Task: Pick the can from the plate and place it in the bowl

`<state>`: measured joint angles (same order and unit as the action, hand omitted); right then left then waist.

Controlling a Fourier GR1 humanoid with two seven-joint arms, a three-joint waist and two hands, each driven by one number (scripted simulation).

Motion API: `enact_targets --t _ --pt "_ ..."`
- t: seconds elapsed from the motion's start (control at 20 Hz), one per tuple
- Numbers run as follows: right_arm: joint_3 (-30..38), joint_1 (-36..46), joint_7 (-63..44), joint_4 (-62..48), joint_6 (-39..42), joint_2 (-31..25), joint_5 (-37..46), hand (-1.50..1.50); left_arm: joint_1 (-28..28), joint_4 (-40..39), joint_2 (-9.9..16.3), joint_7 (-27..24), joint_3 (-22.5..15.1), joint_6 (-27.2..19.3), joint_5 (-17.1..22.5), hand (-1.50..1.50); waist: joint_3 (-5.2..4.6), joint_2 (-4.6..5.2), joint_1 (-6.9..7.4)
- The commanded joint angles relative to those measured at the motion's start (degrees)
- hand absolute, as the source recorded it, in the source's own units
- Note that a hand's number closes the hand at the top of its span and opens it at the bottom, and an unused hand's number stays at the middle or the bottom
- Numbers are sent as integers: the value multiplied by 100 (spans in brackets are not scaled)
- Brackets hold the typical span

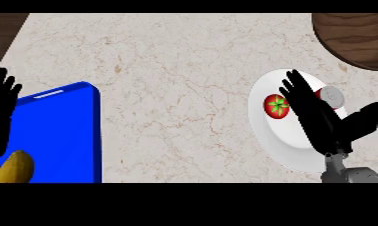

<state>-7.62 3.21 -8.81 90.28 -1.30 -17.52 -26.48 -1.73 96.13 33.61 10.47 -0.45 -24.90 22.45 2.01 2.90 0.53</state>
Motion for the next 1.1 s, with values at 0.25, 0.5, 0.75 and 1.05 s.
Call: enact_targets --t 0.25,0.5,0.75,1.05 --pt "-601 477 11 135 929 -1380 1374 150 661 176 -706 -623 -1416 412 -637 0 -221 -255 -240" --pt "406 -27 1633 189 -1434 -522 2243 -150 610 -13 -1073 -558 -1647 277 -643 0 -184 -295 -435" --pt "426 -759 2940 721 -1513 -203 2346 -150 975 -540 -1604 -830 -2051 231 -1038 0 -198 -294 -221" --pt "820 -1052 980 2218 -1789 -1145 3045 -150 1169 -1021 -1572 -973 -1649 660 -868 0 -214 -303 -172"
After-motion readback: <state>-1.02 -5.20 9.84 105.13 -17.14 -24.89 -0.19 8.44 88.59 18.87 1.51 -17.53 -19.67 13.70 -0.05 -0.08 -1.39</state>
